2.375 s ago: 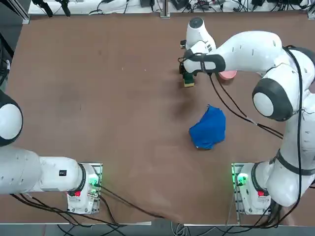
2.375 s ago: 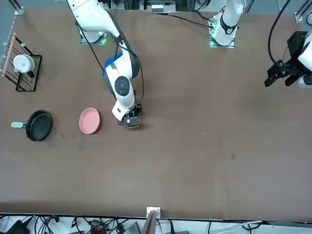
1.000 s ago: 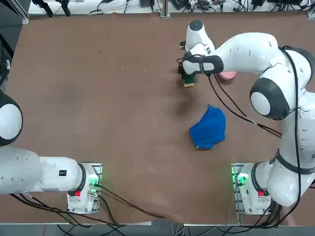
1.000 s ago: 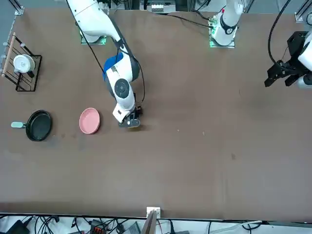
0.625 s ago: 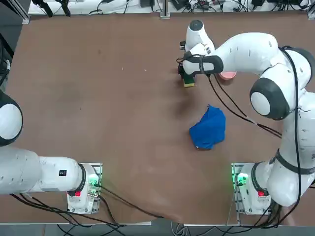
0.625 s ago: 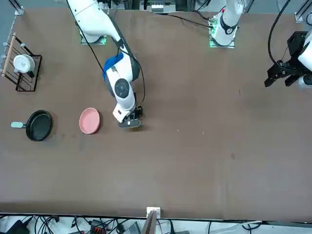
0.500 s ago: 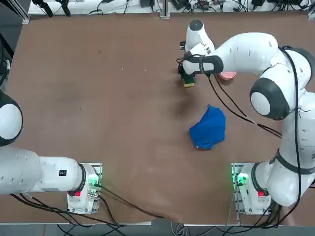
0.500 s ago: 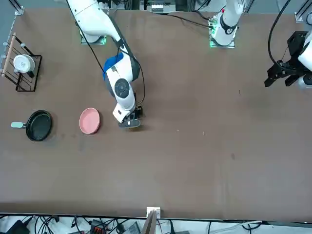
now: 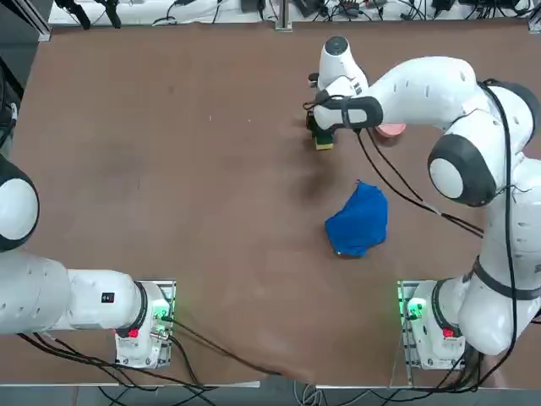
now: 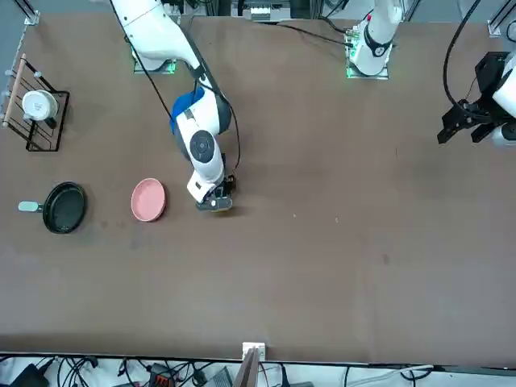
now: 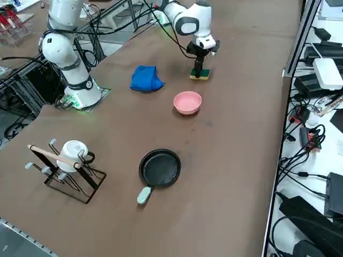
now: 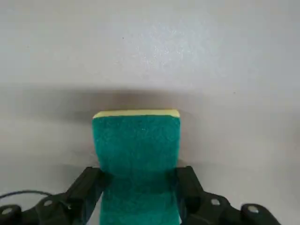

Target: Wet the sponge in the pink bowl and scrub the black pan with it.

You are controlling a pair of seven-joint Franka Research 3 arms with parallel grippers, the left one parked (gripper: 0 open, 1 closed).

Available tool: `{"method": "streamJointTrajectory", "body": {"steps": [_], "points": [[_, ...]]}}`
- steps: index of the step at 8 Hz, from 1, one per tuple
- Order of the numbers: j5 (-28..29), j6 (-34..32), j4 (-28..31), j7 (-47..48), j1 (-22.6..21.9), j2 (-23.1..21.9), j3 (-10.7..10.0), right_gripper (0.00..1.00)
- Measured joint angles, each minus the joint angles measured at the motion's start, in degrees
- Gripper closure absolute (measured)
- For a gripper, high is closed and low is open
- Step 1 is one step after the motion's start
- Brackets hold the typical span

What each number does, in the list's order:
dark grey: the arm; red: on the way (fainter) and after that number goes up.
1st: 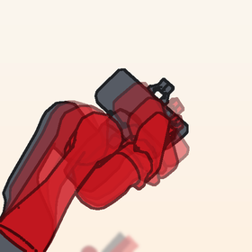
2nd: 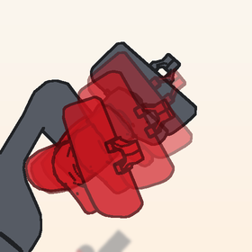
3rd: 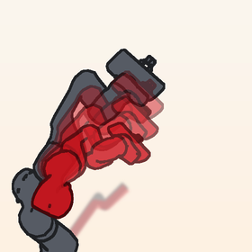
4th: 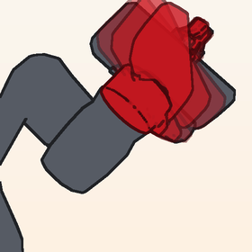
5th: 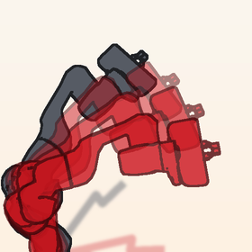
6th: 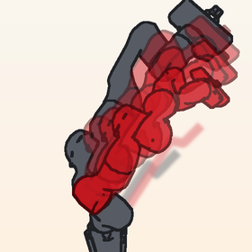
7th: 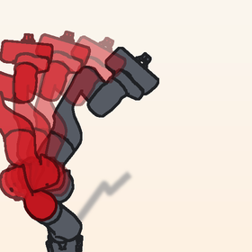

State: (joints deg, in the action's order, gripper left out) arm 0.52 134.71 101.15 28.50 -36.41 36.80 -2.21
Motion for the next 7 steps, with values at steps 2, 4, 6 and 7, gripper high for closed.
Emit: {"method": "streamJointTrajectory", "body": {"steps": [2, 4, 6, 7], "points": [[0.00, 0.00, 0.00, -0.01, -0.02, 0.17, 0.00, 0.13], [0.00, 0.00, 0.00, -0.01, -0.03, 0.19, 0.00, 0.13], [0.00, -0.02, 0.02, -0.02, -0.03, 0.39, 0.01, 0.12], [0.00, -0.02, 0.02, -0.03, -0.06, 0.63, 0.00, 0.12]]}}
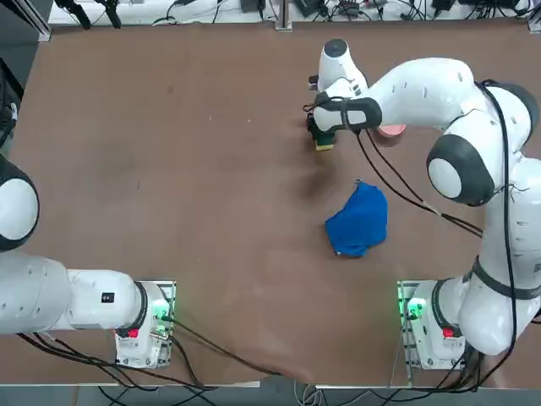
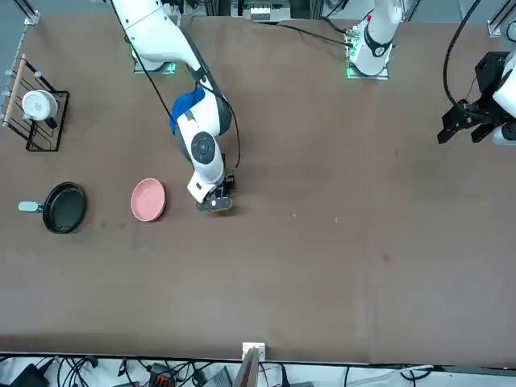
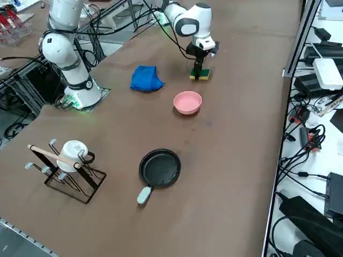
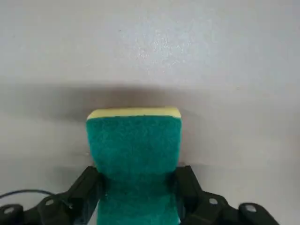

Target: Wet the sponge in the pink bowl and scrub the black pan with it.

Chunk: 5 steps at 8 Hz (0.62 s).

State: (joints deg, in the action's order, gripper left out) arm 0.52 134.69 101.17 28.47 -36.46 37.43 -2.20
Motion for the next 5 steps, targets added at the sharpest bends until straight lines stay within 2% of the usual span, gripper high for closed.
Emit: {"method": "streamJointTrajectory", "body": {"steps": [3, 5], "points": [[0.00, 0.01, -0.01, -0.01, -0.10, 0.51, 0.00, 0.15], [0.05, 0.01, -0.07, -0.01, -0.16, 0.49, 0.02, 0.21]]}}
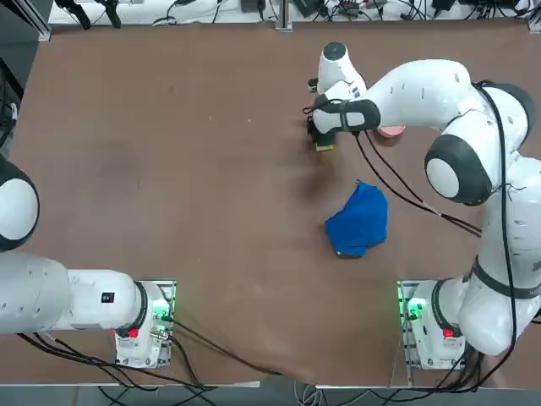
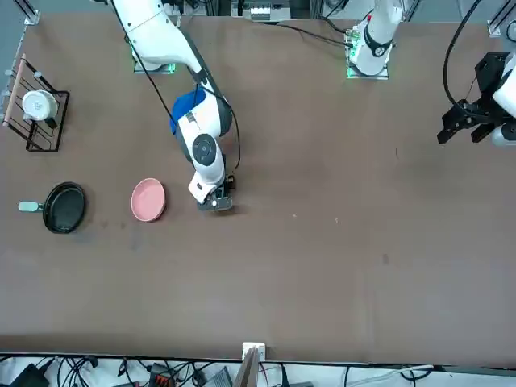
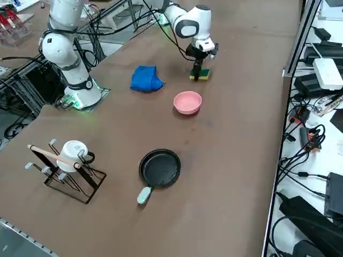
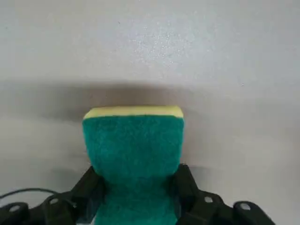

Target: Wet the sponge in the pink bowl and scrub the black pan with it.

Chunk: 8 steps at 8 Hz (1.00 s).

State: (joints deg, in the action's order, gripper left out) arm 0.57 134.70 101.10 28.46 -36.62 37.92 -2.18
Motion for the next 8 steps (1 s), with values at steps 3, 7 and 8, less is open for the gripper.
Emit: {"method": "streamJointTrajectory", "body": {"steps": [3, 7, 8], "points": [[0.12, -0.02, -0.19, -0.07, -0.05, -0.14, 0.12, 0.47], [0.12, -3.82, -1.12, -0.06, 0.24, -2.30, -0.41, 0.57], [0.12, -7.36, -1.56, -0.07, 0.90, -4.22, -0.83, 0.57]]}}
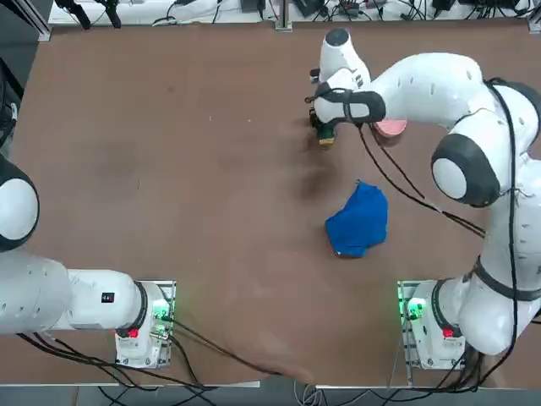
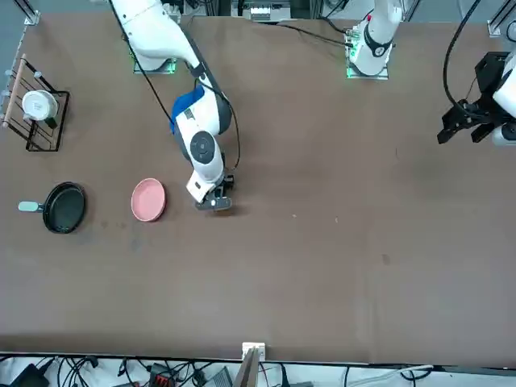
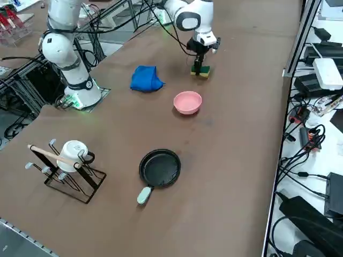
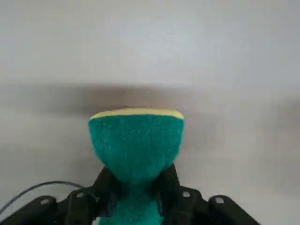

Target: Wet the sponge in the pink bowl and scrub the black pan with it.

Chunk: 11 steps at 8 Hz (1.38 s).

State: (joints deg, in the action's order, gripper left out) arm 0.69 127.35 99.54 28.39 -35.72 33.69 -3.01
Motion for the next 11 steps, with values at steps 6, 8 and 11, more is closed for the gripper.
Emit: {"method": "streamJointTrajectory", "body": {"steps": [6, 8, 11], "points": [[0.02, -17.22, -0.10, -12.76, 12.75, -7.21, -0.46, 0.60], [0.04, -19.44, 0.38, -18.76, 16.60, -6.70, -0.50, 0.60], [0.04, -21.15, 0.51, -26.71, 21.10, -4.91, -0.51, 0.63]]}}
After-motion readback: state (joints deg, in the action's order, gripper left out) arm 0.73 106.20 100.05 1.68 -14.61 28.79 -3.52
